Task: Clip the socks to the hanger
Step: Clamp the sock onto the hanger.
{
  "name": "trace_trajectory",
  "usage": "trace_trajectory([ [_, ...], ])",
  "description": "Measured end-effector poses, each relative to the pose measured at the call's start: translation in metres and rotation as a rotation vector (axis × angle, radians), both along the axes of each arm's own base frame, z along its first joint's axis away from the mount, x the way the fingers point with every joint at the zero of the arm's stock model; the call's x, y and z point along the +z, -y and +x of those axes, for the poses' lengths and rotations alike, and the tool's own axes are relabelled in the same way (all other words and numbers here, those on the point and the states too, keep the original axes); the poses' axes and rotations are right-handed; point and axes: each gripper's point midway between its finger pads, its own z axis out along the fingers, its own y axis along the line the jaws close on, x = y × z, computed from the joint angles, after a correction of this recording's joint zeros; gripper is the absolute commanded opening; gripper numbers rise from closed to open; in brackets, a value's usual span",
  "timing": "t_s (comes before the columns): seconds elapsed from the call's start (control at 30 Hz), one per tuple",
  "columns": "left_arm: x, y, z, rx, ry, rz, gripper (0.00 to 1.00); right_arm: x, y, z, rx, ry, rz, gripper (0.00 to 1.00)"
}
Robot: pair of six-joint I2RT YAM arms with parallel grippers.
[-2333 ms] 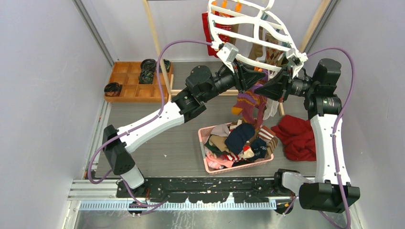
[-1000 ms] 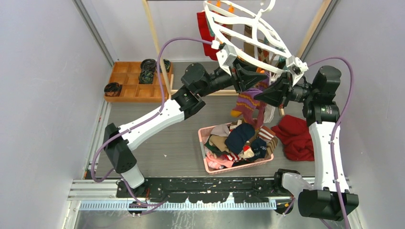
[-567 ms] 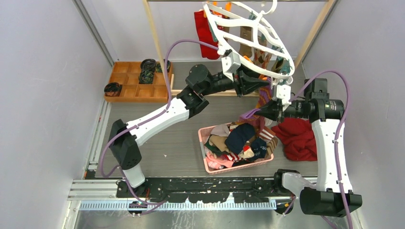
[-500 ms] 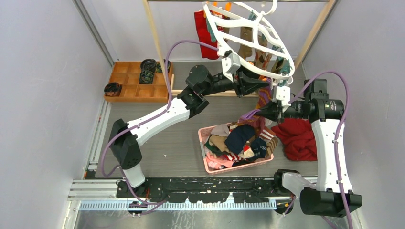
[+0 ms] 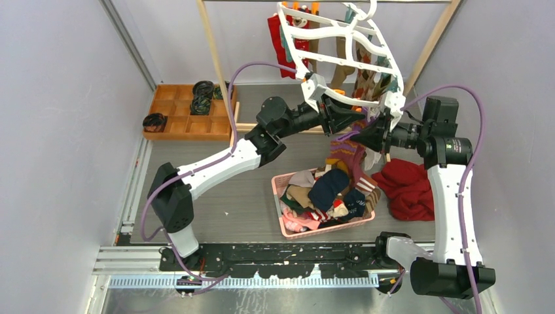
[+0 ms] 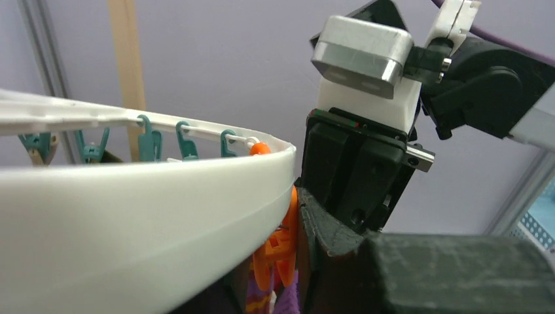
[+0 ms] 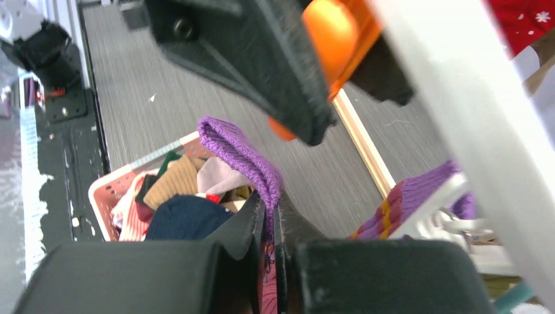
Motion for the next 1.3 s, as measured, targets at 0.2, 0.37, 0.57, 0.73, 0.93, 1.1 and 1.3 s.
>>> trace_trajectory([
  [0.2,0.004,-0.005,0.012,0.075,-0.126,-0.039,0.02,0.019,0.0,0.018,-0.078,-0.061,0.094,0.01],
  [0.37,0.023,-0.013,0.008,0.093,-0.167,-0.091,0.01,0.025,-0.001,0.026,-0.1,-0.111,0.153,0.01],
  [0.57,0.032,-0.019,0.01,0.116,-0.174,-0.115,0.0,0.031,-0.004,0.025,-0.088,-0.141,0.191,0.01],
  [0.73,0.031,-0.019,0.01,0.116,-0.174,-0.114,0.01,0.035,-0.005,0.023,-0.083,-0.169,0.217,0.01],
  [0.93,0.031,-0.02,0.01,0.11,-0.173,-0.112,0.01,0.043,-0.007,0.023,-0.063,-0.218,0.262,0.01],
  [1.1,0.03,-0.02,0.01,0.107,-0.171,-0.109,0.01,0.045,-0.01,0.021,-0.048,-0.265,0.288,0.01],
  [1.3,0.03,-0.02,0.008,0.092,-0.169,-0.105,0.01,0.052,-0.012,0.019,-0.041,-0.304,0.319,0.01],
])
